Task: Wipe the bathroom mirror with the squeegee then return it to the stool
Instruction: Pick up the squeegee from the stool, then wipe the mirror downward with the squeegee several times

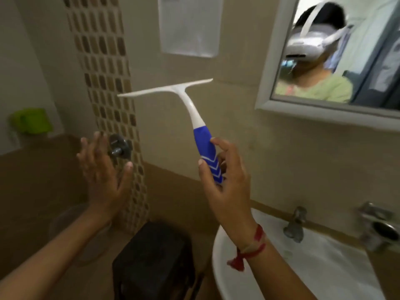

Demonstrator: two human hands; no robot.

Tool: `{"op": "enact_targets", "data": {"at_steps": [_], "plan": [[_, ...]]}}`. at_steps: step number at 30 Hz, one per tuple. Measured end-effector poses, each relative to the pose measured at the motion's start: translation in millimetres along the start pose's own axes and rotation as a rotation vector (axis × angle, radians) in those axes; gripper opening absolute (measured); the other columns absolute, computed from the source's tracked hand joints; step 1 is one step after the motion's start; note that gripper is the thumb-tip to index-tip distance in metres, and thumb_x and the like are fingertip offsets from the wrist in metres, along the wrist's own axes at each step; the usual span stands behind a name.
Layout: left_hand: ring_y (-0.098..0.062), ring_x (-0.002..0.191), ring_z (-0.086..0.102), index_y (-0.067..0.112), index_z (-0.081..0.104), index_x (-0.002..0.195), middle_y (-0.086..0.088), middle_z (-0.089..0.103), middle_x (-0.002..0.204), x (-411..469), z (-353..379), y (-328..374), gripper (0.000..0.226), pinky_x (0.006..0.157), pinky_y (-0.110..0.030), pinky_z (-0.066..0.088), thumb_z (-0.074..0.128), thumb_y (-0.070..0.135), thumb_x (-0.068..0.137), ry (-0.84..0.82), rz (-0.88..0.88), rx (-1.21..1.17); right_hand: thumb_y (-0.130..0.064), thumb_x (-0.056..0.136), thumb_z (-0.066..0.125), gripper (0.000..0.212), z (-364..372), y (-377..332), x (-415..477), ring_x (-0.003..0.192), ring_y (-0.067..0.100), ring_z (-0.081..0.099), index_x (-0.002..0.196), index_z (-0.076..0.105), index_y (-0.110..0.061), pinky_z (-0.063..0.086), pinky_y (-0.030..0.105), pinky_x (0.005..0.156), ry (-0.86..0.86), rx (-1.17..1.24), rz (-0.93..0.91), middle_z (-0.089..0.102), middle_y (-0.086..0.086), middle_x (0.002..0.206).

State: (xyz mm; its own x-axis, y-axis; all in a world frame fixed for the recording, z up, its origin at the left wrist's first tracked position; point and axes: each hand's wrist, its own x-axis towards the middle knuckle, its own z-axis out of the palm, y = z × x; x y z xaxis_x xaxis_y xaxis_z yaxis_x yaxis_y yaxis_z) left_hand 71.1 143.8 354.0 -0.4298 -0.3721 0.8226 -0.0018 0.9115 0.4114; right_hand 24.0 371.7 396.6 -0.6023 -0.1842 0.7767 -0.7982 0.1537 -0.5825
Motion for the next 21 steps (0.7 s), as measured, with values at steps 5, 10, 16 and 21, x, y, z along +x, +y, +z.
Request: {"op": "enact_targets", "data": {"at_steps": [5,10,16,21], "plan": [[-0.028,0.143,0.001,0.015,0.011,0.145,-0.011,0.012,0.154,20.1,43.6,61.9,0.071,0.115,-0.053,0.008,0.034,0.05,0.087,-0.096,0.088,-0.058,-0.028,0.087,0.059,0.037,-76.9,-31.8,25.5,0.071,0.007,0.058,0.122,0.047,-0.026,0.046,0.01,0.053,0.166,-0.037,-0.07,0.053,-0.004,0.099],[-0.015,0.143,-0.007,0.018,0.013,0.145,-0.007,0.012,0.155,43.7,89.9,138.3,0.069,0.115,-0.049,0.007,0.034,0.05,0.087,-0.199,0.242,-0.178,-0.025,0.087,0.059,0.037,-137.8,-37.0,43.6,0.059,0.009,0.058,0.12,0.042,-0.03,0.043,0.01,0.044,0.286,-0.083,-0.094,0.052,-0.008,0.089],[-0.017,0.143,0.001,0.02,0.015,0.144,-0.005,0.015,0.154,99.4,123.5,212.0,0.066,0.114,-0.048,0.009,0.039,0.045,0.088,-0.214,0.385,-0.218,-0.013,0.084,0.063,0.045,-177.0,-32.5,65.7,0.06,0.006,0.058,0.12,0.039,-0.027,0.042,0.008,0.044,0.37,-0.154,-0.077,0.051,-0.01,0.088],[-0.022,0.144,0.004,0.017,0.018,0.143,-0.007,0.017,0.154,179.0,135.3,248.8,0.065,0.116,-0.053,0.006,0.038,0.046,0.089,-0.185,0.509,-0.22,-0.016,0.088,0.055,0.044,-190.1,-46.5,95.6,0.071,0.005,0.055,0.128,0.04,-0.021,0.046,0.009,0.053,0.485,-0.241,-0.112,0.052,0.006,0.113]]}}
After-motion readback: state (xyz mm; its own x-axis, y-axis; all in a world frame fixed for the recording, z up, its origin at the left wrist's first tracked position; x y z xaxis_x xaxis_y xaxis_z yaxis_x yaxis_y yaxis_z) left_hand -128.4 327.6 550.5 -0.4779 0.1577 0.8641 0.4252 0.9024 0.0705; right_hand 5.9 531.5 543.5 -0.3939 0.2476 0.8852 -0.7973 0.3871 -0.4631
